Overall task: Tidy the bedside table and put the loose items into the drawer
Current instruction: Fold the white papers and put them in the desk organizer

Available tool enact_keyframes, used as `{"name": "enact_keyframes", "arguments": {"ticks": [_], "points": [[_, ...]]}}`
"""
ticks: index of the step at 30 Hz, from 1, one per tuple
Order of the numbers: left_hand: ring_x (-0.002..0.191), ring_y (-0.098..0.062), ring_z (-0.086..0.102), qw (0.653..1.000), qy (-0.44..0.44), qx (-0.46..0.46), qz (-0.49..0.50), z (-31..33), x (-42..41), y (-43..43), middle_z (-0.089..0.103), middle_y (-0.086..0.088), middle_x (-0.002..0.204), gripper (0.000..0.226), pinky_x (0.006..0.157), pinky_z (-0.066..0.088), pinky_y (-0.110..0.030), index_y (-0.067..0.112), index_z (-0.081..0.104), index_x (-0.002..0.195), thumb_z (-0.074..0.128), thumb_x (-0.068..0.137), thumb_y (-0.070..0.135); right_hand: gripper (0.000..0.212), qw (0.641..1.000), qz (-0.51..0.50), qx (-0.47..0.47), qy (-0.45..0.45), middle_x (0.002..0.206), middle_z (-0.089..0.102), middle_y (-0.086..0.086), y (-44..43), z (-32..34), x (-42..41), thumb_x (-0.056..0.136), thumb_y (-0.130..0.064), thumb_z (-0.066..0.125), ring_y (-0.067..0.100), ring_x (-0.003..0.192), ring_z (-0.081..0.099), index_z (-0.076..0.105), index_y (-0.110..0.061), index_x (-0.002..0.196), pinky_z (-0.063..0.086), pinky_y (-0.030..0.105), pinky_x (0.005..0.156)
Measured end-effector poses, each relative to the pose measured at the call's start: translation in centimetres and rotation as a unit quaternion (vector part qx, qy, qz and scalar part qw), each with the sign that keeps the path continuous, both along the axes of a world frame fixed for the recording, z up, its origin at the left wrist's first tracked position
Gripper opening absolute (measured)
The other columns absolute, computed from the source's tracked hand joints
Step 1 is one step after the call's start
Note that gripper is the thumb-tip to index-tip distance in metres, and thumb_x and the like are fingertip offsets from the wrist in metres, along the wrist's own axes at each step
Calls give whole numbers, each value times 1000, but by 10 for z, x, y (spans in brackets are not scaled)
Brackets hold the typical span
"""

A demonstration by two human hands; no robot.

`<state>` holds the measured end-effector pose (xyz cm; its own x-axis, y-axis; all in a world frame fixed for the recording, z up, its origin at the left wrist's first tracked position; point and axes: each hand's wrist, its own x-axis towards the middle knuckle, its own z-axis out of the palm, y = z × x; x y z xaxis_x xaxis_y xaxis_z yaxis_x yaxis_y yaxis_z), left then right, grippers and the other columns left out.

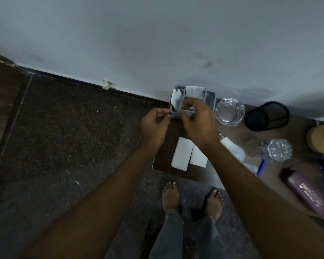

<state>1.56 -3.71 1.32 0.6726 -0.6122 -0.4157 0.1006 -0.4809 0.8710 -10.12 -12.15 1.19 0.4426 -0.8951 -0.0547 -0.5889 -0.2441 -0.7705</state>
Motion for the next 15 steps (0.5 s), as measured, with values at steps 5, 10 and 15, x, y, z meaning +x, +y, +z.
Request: {"name": "enact_keyframes", "arguments": {"ticks": [5, 10, 15], "points": [[84, -12, 71, 999, 24, -4, -33, 3, -21, 11, 76, -7, 101, 17, 66, 57, -20, 9, 72, 111, 66, 96, 9, 16, 1000, 18, 10, -13, 108, 70, -4, 13, 3, -20, 95, -21, 67, 8, 87, 65, 67, -17, 110, 60, 34, 75], [96, -25, 74, 998, 55, -14, -35, 5, -49, 16, 76, -14, 106, 15, 74, 61, -37, 7, 73, 109, 64, 97, 6, 19, 998, 10, 57, 4, 99, 73, -7, 30, 0, -45, 94, -28, 66, 10, 81, 67, 68, -23, 112, 59, 34, 72], [83, -14, 71, 997, 55, 10, -54, -4, -68, 28, 76, -6, 100, 15, 63, 56, -24, 15, 74, 105, 63, 97, 8, 23, 998, -6, 60, 12, 106, 75, -8, 50, -9, -68, 94, -27, 65, 8, 76, 69, 69, -25, 116, 59, 34, 75]]}}
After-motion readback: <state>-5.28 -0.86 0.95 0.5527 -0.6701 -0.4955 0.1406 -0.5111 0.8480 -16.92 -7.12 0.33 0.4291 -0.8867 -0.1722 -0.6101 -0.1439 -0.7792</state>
